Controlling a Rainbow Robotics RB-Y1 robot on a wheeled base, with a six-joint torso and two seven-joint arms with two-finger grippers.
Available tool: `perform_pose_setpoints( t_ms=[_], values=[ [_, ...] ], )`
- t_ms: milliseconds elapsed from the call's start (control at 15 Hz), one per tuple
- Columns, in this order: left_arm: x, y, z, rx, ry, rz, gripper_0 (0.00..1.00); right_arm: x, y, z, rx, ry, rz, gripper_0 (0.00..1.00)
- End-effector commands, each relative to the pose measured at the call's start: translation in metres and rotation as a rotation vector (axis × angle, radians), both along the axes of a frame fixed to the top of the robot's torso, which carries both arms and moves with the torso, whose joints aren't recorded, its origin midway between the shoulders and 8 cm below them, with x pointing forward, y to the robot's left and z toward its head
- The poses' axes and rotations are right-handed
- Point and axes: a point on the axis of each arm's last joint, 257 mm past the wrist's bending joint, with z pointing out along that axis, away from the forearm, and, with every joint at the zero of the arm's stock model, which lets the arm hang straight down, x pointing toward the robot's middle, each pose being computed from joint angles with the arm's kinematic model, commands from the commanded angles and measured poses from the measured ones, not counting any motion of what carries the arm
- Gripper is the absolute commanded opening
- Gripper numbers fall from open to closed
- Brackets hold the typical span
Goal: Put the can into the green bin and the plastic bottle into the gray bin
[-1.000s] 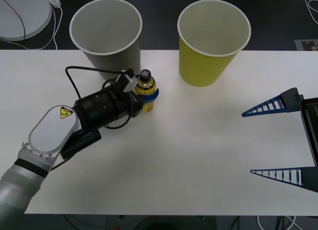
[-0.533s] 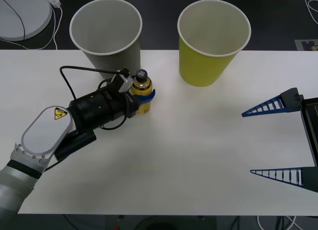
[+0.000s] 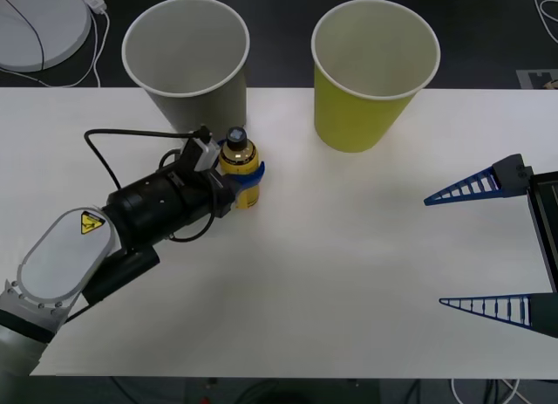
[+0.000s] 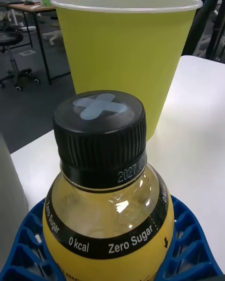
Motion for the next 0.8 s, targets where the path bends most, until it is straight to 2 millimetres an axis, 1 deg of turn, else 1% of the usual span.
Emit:
perform_pose_setpoints(
  t_ms=[67,600,800],
  values=[
    [-0.005,0.008,0.006,0.009,0.011,0.020,0.00,0.000,0.000,0.000,0.000,0.000,0.000,1.00],
    [-0.016,0.025,0.024,0.023,0.030,0.085,0.00,0.000,0.000,0.000,0.000,0.000,0.000,1.00],
    [-0.024,0.032,0.031,0.035,0.043,0.107,0.00,0.000,0.000,0.000,0.000,0.000,0.000,1.00]
  ],
)
